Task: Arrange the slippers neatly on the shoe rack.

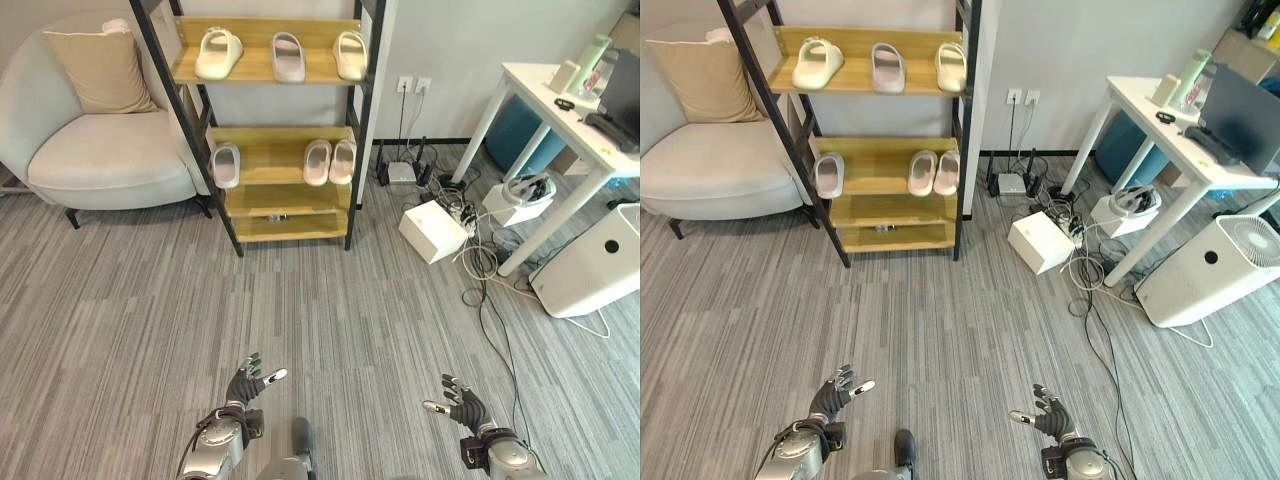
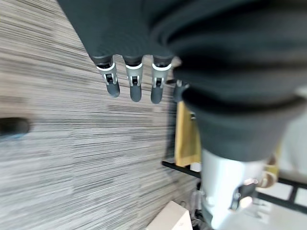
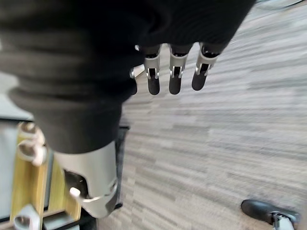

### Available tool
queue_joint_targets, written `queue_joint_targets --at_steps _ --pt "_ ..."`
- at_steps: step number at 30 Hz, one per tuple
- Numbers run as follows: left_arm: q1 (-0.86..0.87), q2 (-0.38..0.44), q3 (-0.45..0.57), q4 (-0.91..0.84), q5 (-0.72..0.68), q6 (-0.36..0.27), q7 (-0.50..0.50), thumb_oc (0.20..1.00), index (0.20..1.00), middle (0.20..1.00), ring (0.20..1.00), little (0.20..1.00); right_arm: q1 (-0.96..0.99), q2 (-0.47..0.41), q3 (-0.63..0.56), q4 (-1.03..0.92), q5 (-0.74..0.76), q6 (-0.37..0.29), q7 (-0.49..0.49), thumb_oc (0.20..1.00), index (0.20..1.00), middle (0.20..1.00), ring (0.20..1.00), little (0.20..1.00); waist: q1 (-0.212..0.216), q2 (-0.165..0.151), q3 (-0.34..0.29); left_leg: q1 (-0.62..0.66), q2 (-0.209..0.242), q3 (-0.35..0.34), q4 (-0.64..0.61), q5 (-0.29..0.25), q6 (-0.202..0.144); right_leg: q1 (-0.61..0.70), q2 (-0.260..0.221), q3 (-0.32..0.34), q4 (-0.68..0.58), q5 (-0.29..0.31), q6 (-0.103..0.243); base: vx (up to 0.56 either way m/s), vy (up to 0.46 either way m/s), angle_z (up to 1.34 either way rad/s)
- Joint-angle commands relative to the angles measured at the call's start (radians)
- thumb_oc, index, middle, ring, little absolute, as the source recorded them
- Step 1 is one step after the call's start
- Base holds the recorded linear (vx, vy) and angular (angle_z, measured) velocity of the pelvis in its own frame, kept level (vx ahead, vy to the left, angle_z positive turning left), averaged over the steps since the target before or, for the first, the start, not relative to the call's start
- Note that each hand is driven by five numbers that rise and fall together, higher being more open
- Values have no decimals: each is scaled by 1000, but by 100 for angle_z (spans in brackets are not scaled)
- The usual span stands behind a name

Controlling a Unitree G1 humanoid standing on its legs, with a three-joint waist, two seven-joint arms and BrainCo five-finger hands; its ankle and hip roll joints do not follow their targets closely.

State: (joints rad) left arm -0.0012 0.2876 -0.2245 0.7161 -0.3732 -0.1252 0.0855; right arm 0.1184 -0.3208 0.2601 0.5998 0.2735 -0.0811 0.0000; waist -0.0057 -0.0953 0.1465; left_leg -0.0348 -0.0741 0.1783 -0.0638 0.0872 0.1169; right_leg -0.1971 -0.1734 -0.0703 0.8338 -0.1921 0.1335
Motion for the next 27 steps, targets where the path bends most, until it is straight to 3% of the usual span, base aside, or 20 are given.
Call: queue_joint_targets --at_steps 1,3,5,7,8,9,10,12,14,16,17,18,19,20,25,27 --pt "-24 14 22 -47 7 -31 -10 1000 1000 1000 1000 1000 -34 -16 -39 -21 -2 -28 -2 1000 1000 1000 1000 1000 -2 40 41 46 104 10 26 -46 -116 75 9 -41 -467 291 32 289 16 15" --pt "-31 13 20 -45 3 -33 -10 1000 1000 1000 1000 1000 -28 -18 -43 -22 3 -29 -2 1000 1000 1000 1000 1000 -20 37 54 94 95 -8 7 -64 -127 58 15 -82 -598 283 30 374 -44 30" --pt "-59 6 25 -20 22 -32 -6 1000 1000 1000 1000 1000 4 -22 -51 -43 -6 -27 1 1000 1000 1000 1000 1000 -58 17 39 183 89 -29 -21 -102 -157 30 44 -117 -819 342 55 614 -135 50" --pt "-61 1 19 -13 28 -32 -11 1000 1000 1000 1000 1000 19 -27 -56 -48 -9 -26 2 1000 1000 1000 1000 1000 -70 15 30 200 93 -39 -14 -118 -163 45 53 -106 -817 334 48 412 -148 58" --pt "-58 -7 18 0 30 -32 -13 1000 1000 1000 1000 1000 32 -32 -58 -34 -9 -29 5 1000 1000 1000 1000 1000 -73 15 12 213 111 -48 30 -128 -179 77 73 -105 -830 316 23 443 -250 68" --pt "-48 -8 22 -6 22 -31 -18 1000 1000 1000 1000 1000 34 -51 -55 -39 -3 -33 12 1000 1000 1000 1000 1000 -71 18 10 184 133 -63 144 -92 -204 111 93 -113 -839 301 0 357 -214 62" --pt "-48 -8 22 -6 22 -31 -18 1000 1000 1000 1000 1000 35 -51 -55 -39 -3 -33 12 1000 1000 1000 1000 1000 -72 19 10 182 134 -64 148 -94 -205 112 94 -114 -839 301 -1 196 -180 14" --pt "-44 -6 25 -11 15 -33 -20 1000 1000 1000 1000 1000 33 -72 -54 -54 7 -37 19 1000 1000 1000 1000 1000 -59 8 28 100 125 -102 319 -50 -229 147 97 -115 -842 283 -26 154 -138 -7" --pt "-50 -7 24 2 1 -32 -15 1000 1000 1000 1000 1000 36 -87 -59 -46 8 -30 20 1000 1000 1000 1000 1000 -44 -5 44 31 129 -100 354 -24 -229 187 87 -127 -842 252 -39 205 -61 11" --pt "-47 -9 25 10 -2 -29 -13 1000 1000 1000 1000 1000 46 -85 -71 -38 14 -28 15 1000 1000 1000 1000 1000 -39 -10 36 -2 169 -36 225 -48 -213 218 72 -135 -855 233 -25 241 84 16" --pt "-45 -10 22 16 5 -30 -7 1000 1000 1000 1000 1000 57 -83 -79 -40 15 -29 9 1000 1000 1000 1000 1000 -32 2 28 -45 218 -8 114 1 -219 239 73 -143 -859 211 -18 420 218 39" --pt "-50 -13 19 24 6 -32 1 1000 1000 1000 1000 1000 55 -89 -80 -21 6 -34 1 1000 1000 1000 1000 1000 -20 19 26 -78 265 1 -2 112 -247 274 69 -154 -867 188 -10 428 255 54" --pt "-49 -13 21 25 5 -30 2 1000 1000 1000 1000 1000 52 -92 -78 -15 2 -30 2 1000 1000 1000 1000 1000 -15 23 24 -95 274 1 -18 127 -256 289 66 -156 -871 180 -7 385 239 36" --pt "-44 -10 25 22 2 -28 0 1000 1000 1000 1000 1000 50 -95 -78 -20 -3 -27 6 1000 1000 1000 1000 1000 -14 24 22 -95 276 11 -14 136 -261 304 61 -154 -872 177 -2 297 218 -8" --pt "-25 -7 29 7 -6 -27 -8 1000 1000 1000 1000 1000 49 -74 -77 -25 -20 -14 15 1000 1000 1000 1000 1000 -3 12 -6 -51 215 35 6 65 -222 330 -5 -125 -842 170 29 253 248 -20" --pt "-22 8 28 -6 2 -27 -8 1000 1000 1000 1000 1000 31 -53 -69 -24 -16 -16 14 1000 1000 1000 1000 1000 10 -8 -1 -47 183 59 27 21 -190 289 -47 -96 -781 216 52 160 310 -26"
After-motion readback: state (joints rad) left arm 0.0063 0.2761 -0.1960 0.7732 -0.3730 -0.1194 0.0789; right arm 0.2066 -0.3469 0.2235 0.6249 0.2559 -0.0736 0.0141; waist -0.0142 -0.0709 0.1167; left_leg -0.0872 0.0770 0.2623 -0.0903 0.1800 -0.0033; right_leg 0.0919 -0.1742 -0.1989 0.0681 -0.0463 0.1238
